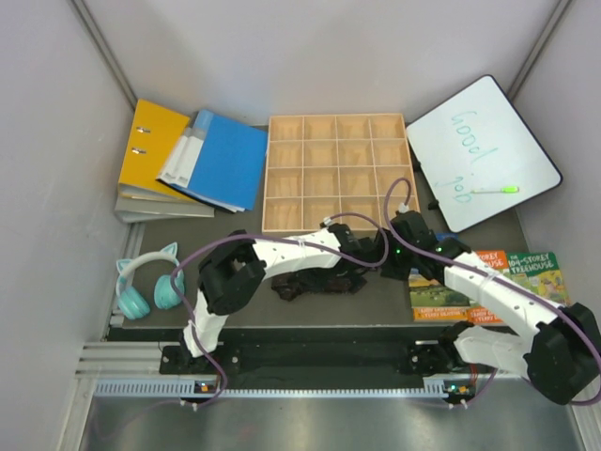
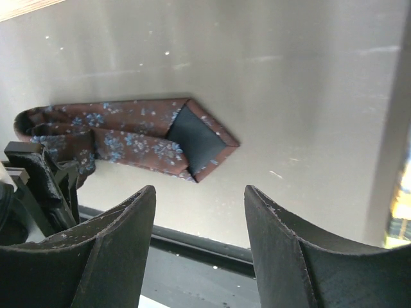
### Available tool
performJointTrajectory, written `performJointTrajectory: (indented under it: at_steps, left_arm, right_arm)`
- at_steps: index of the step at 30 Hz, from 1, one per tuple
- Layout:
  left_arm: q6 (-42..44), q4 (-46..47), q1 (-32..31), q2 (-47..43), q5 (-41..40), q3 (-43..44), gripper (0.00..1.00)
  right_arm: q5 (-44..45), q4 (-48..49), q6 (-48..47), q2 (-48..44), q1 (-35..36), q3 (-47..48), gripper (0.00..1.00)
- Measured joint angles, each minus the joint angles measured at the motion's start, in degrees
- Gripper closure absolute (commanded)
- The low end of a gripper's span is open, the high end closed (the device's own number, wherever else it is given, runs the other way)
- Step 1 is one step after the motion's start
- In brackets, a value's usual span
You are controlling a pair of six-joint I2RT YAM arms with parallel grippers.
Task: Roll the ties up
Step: Roll the tie at the center of the board.
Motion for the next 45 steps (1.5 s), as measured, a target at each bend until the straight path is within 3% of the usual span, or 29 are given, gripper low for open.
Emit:
performJointTrajectory:
  at_steps: [3,12,17,25,31,34,37,39,41,45]
  left_arm:
    - [0.4,0.0,0.0,1.1,0.7,2.4,0.35]
    - [2.1,5.1,-0.5,1.1,4.9,4.9,0.29]
    - [2.8,9.2,-0.5,-3.0,6.7,3.6,0.28]
    - [3.1,11.9,1.5,-21.6,6.1,-2.7,0.35]
    - [3.5,14.0,11.6,-41.2,7.0,-19.5,0.38]
    - [4.8,15.1,19.3,-48.9,8.8,-28.5,0.48]
    - [5.4,15.6,21.9,-52.6,11.3,-33.2,0.67]
    - [5.0,16.6,21.9,-54.2,13.2,-35.0,0.86]
    - [4.4,17.7,21.9,-56.3,15.5,-37.1,0.99]
    - [2.3,18.5,21.9,-60.5,19.5,-41.9,1.00]
  right_arm:
    - [0.7,-1.4,0.0,-0.9,-0.6,0.0,0.41]
    - [0.7,-4.2,-0.5,-6.6,-4.2,0.1,0.38]
    - [-0.3,-5.0,-0.6,-9.2,-4.6,1.8,0.38]
    - [-4.1,-3.4,-0.4,-8.3,-4.5,2.0,0.39]
    - [-3.9,-1.6,1.3,-3.0,1.3,3.6,0.40]
    - [-2.8,0.0,3.0,2.8,9.6,7.4,0.41]
    - [-1.8,1.3,3.6,10.8,15.3,13.6,0.41]
    - [-1.2,2.3,3.5,16.0,16.9,17.8,0.41]
    - [0.0,1.4,2.5,21.3,17.2,23.1,0.41]
    - [1.8,-2.0,-1.1,30.5,16.9,34.7,0.42]
